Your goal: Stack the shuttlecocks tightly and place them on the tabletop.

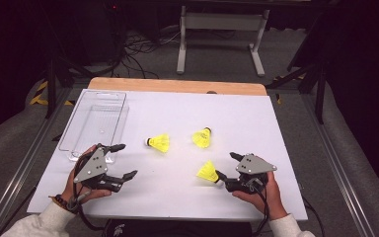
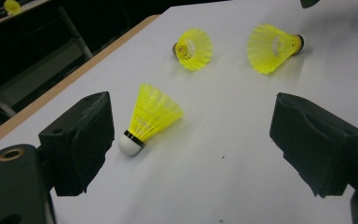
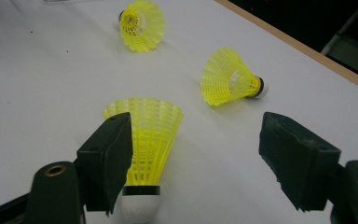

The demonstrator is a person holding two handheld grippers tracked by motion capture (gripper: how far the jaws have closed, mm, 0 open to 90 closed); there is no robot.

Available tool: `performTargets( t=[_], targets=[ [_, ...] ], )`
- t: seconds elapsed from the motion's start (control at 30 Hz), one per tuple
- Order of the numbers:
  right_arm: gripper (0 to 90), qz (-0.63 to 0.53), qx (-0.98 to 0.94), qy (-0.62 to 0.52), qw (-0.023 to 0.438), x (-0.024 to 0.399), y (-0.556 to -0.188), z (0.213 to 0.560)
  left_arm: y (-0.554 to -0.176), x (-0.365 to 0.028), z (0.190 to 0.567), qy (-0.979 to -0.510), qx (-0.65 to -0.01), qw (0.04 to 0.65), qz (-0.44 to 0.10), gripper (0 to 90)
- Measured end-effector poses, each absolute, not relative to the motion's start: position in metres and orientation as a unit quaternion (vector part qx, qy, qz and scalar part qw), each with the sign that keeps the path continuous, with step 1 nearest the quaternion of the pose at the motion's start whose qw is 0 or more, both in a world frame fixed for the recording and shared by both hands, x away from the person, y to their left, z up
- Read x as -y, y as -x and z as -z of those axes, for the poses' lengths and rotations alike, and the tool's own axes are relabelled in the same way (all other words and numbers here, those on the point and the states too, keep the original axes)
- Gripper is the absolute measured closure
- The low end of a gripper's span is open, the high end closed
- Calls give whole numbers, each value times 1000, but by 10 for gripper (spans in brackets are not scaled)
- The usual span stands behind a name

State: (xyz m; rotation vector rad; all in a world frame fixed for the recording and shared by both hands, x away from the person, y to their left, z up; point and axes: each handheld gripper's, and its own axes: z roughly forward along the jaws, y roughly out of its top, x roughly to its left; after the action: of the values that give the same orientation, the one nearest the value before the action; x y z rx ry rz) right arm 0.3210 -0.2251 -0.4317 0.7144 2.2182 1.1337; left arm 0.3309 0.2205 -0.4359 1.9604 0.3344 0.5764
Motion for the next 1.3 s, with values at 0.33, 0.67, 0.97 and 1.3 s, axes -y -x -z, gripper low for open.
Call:
performTargets(
  t=[0.33, 0.67, 0.97, 1.3],
  targets=[
    [289, -408, -835, -266, 257, 221, -318, 439, -322, -248, 444, -815, -166, 502, -237, 120],
    [301, -388, -856, -257, 225, 210, -317, 450, -311, -270, 451, -810, -182, 509, -226, 86],
    [298, -367, -866, -271, 204, 209, -324, 460, -309, -275, 453, -812, -186, 506, -223, 82],
    [377, -351, -875, -278, 184, 207, -328, 466, -311, -276, 454, -813, -183, 508, -218, 82]
  ],
)
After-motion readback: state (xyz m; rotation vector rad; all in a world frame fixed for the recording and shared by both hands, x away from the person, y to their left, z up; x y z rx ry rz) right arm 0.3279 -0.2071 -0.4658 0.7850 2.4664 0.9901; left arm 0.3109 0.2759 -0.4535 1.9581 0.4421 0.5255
